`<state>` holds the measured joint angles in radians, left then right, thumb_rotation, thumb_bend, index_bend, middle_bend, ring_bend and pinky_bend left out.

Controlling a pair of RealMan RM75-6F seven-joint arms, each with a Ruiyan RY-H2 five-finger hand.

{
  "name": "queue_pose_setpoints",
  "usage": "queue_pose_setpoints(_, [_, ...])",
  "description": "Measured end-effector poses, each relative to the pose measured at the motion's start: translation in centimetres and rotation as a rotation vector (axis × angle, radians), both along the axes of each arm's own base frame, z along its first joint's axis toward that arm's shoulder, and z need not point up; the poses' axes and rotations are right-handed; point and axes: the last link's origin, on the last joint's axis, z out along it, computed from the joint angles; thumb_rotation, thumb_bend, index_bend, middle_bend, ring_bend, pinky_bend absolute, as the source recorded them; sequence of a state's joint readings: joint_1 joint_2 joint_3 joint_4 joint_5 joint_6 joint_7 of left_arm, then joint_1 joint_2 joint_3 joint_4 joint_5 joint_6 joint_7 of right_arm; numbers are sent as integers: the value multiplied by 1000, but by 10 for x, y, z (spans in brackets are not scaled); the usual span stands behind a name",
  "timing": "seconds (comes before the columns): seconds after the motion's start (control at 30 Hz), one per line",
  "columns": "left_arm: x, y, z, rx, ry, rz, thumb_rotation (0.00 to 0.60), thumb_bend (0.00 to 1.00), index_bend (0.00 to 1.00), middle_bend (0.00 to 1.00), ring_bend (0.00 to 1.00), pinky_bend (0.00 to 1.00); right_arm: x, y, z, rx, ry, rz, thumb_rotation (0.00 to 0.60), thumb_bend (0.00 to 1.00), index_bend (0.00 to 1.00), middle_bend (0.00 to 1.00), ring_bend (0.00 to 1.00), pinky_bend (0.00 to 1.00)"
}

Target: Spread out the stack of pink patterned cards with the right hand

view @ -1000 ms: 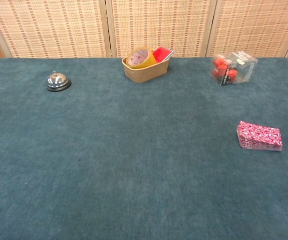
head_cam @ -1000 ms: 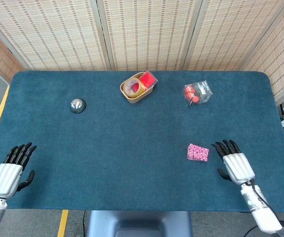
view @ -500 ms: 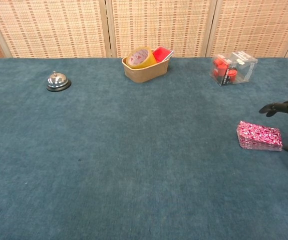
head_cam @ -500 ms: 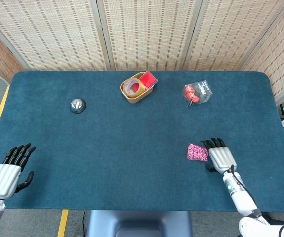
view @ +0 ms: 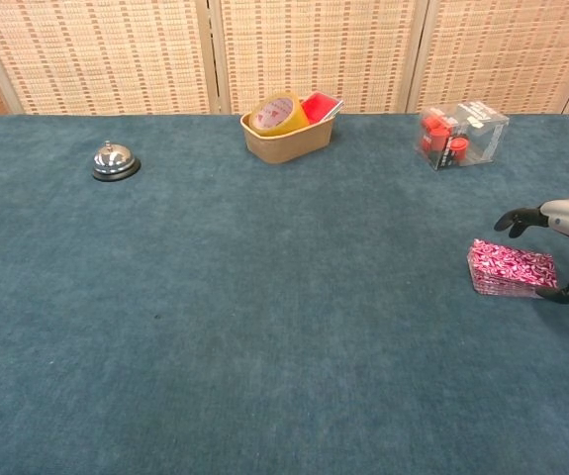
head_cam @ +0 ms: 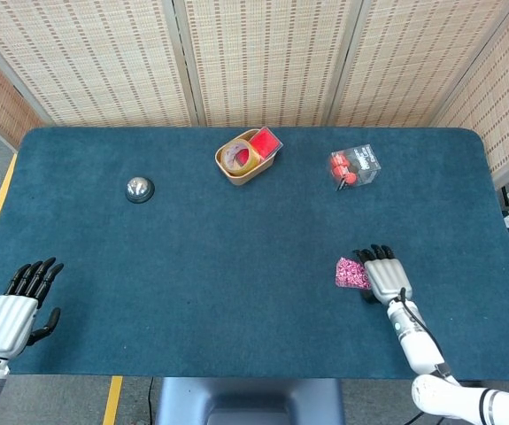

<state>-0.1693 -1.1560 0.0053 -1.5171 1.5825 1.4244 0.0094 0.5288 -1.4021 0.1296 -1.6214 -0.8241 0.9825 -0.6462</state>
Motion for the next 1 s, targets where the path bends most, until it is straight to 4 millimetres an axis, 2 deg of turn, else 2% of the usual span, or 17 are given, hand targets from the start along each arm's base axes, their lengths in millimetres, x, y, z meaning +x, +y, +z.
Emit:
queue_pose_setpoints(0.37, [-1, 0, 2, 3, -2, 2, 600, 473, 0, 0, 0, 74, 5, -2, -7, 15, 41, 7, 600, 265, 147, 152, 0, 0])
queue_pose_setpoints(1.0, [-1, 1, 0, -6, 3, 5, 600, 474, 0, 0, 0, 74, 13, -5, -16, 18, 63, 19, 600, 265, 218, 206, 22, 0])
